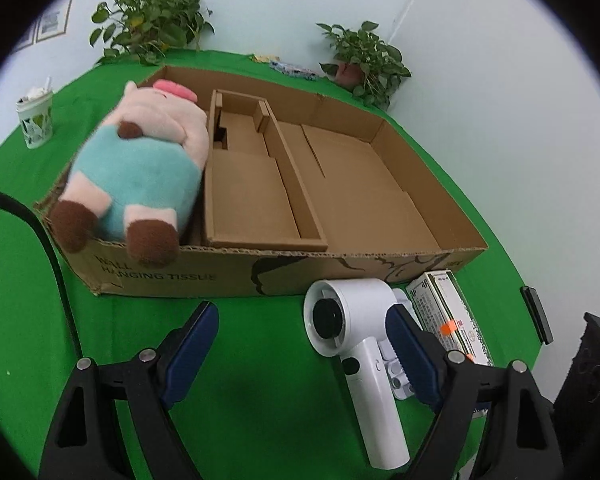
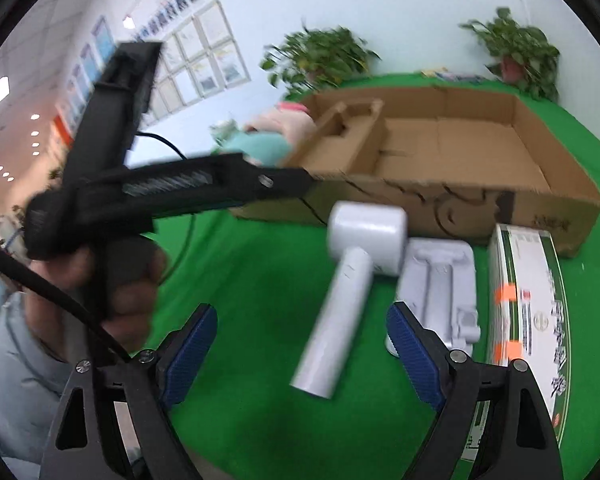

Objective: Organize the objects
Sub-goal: 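Grasp the white hair dryer handle with the right gripper, then lift the hair dryer with the right gripper toward the large box, then lower the white hair dryer into the large box beside the tray, then open the right gripper and withdraw it from the box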

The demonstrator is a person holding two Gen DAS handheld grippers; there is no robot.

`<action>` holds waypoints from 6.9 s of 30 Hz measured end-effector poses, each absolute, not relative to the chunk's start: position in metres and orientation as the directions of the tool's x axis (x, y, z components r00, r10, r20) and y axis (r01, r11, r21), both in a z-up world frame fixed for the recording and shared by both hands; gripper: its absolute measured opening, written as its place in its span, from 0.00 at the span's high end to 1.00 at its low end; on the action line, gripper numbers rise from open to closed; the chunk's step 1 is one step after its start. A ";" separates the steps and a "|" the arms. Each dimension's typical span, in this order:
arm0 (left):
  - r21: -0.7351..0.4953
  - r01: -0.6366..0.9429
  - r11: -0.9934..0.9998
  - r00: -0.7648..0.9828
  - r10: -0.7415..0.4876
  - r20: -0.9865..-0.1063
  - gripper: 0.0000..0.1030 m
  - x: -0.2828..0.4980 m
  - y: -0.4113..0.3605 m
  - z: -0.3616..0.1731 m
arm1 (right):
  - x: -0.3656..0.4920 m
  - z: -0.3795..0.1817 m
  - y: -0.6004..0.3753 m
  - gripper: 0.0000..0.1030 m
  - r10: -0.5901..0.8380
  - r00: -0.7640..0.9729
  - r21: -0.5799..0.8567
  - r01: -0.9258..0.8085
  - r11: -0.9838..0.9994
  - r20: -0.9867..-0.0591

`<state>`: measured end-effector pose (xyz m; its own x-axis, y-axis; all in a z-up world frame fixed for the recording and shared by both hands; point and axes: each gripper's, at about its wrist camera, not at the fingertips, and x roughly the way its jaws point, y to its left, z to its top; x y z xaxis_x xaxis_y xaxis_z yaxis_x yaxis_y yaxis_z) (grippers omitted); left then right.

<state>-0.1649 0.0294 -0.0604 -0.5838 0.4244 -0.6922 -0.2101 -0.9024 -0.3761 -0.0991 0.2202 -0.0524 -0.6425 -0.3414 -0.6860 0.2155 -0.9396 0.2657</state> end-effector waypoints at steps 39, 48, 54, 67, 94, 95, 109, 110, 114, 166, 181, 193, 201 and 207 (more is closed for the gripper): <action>-0.599 -0.231 -0.767 -0.273 0.642 -0.717 0.62 -0.121 0.064 -0.115 | -0.087 -0.089 0.213 0.52 -0.228 -0.532 0.183 0.137 -0.974 -0.816; -0.611 -0.207 -0.764 -0.285 0.644 -0.710 0.66 -0.132 0.060 -0.117 | -0.100 -0.096 0.202 0.69 -0.211 -0.538 0.156 0.147 -0.977 -0.816; -0.598 -0.204 -0.775 -0.292 0.631 -0.719 0.66 -0.130 0.057 -0.115 | -0.096 -0.096 0.190 0.70 -0.178 -0.542 0.110 0.156 -0.982 -0.821; -0.555 -0.260 -0.790 -0.375 0.613 -0.696 0.67 -0.132 0.057 -0.068 | -0.083 -0.070 0.191 0.71 -0.179 -0.618 0.122 0.133 -0.984 -0.766; -0.388 -0.490 -0.780 -0.587 0.625 -0.516 0.68 -0.199 0.099 0.147 | -0.136 0.130 0.213 0.71 -0.078 -0.882 0.024 0.075 -0.997 -0.464; -0.389 -0.493 -0.779 -0.585 0.627 -0.515 0.68 -0.203 0.099 0.147 | -0.138 0.131 0.213 0.71 -0.077 -0.882 0.025 0.074 -0.997 -0.466; -0.456 -0.423 -0.783 -0.546 0.621 -0.562 0.68 -0.250 0.091 0.119 | -0.190 0.119 0.217 0.71 -0.102 -0.836 0.044 0.093 -0.995 -0.540; -0.461 -0.415 -0.784 -0.543 0.620 -0.566 0.69 -0.253 0.091 0.115 | -0.194 0.116 0.216 0.70 -0.107 -0.831 0.051 0.094 -0.994 -0.546; -0.473 -0.382 -0.794 -0.524 0.607 -0.597 0.68 -0.270 0.090 0.098 | -0.221 0.097 0.219 0.70 -0.130 -0.805 0.076 0.106 -0.991 -0.579; -0.434 -0.164 -0.886 -0.371 0.463 -0.805 0.65 -0.319 0.047 -0.033 | -0.366 -0.129 0.265 0.77 -0.238 -0.525 0.274 0.010 -0.962 -0.817; -0.418 -0.166 -0.893 -0.382 0.449 -0.808 0.62 -0.283 0.032 -0.064 | -0.339 -0.104 0.247 0.74 -0.252 -0.516 0.284 0.017 -0.959 -0.819; -0.354 -0.163 -0.921 -0.464 0.389 -0.796 0.63 -0.260 0.021 -0.051 | -0.308 -0.079 0.250 0.51 -0.125 -0.585 0.161 -0.008 -0.987 -0.801; -0.156 -0.171 -0.973 -0.814 0.229 -0.534 0.20 -0.184 0.028 0.021 | -0.236 -0.043 0.262 0.01 0.003 -0.725 0.062 -0.063 -0.996 -0.688; -0.035 -0.123 -0.992 -0.899 0.126 -0.419 0.20 -0.150 0.049 0.043 | -0.189 -0.026 0.267 0.01 0.027 -0.772 0.047 -0.074 -0.996 -0.635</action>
<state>-0.1495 0.0485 0.0427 -0.8993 0.1258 -0.4188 -0.1225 -0.9919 -0.0349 -0.1888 0.2675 -0.0263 -0.7717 0.0271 -0.6354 -0.0737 -0.9962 0.0470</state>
